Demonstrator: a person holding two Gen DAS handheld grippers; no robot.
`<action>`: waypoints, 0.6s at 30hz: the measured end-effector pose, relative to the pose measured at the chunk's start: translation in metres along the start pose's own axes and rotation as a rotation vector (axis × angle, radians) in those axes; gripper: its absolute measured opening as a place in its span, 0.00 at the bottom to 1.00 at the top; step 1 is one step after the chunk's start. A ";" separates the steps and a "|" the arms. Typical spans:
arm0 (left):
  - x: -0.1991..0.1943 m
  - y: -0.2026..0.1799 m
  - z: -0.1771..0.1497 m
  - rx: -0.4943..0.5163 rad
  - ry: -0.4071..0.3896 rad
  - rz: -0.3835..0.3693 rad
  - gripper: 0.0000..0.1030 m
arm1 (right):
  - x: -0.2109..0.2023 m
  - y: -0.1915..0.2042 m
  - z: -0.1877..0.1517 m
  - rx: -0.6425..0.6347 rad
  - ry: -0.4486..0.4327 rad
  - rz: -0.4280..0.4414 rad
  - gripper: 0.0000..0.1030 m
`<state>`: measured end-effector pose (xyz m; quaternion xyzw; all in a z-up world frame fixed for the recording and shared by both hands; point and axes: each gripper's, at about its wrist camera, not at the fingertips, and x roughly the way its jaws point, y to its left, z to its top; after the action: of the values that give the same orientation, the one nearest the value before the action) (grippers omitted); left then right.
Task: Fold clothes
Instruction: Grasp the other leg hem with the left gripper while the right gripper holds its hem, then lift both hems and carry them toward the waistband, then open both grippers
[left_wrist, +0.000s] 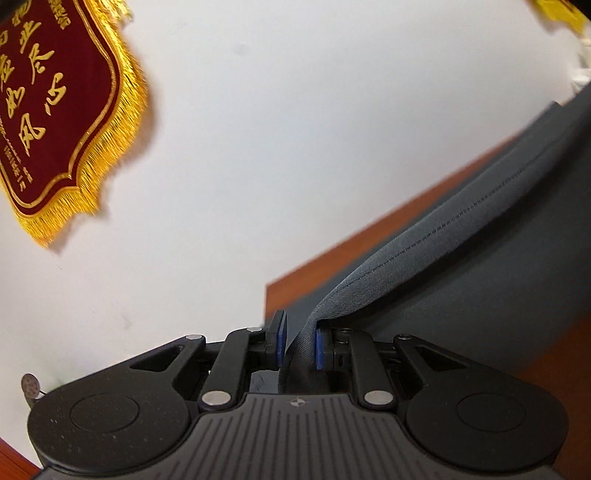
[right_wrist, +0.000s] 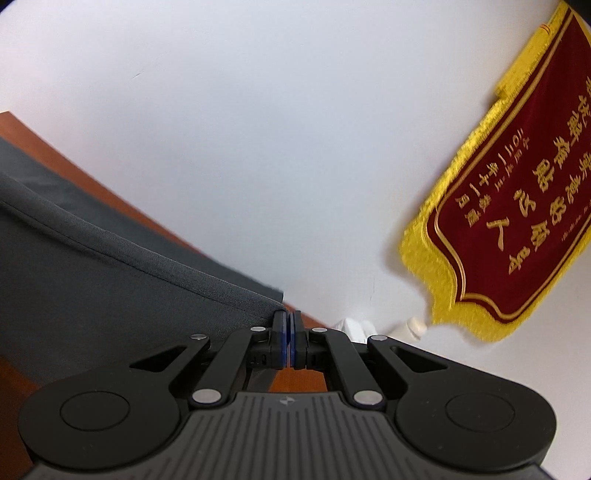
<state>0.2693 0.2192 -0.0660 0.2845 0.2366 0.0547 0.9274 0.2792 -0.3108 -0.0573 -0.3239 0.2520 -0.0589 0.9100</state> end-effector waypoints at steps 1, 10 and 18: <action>0.009 0.001 0.006 -0.002 0.000 0.011 0.15 | 0.009 0.002 0.005 -0.003 -0.002 -0.001 0.02; 0.064 0.014 0.040 0.008 0.012 0.054 0.15 | 0.105 0.020 0.041 -0.031 0.002 0.007 0.02; 0.131 -0.007 0.051 0.027 0.078 0.047 0.15 | 0.192 0.051 0.056 -0.098 0.042 0.052 0.02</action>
<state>0.4089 0.2189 -0.0864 0.3004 0.2667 0.0845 0.9119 0.4708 -0.2919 -0.1324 -0.3601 0.2818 -0.0295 0.8888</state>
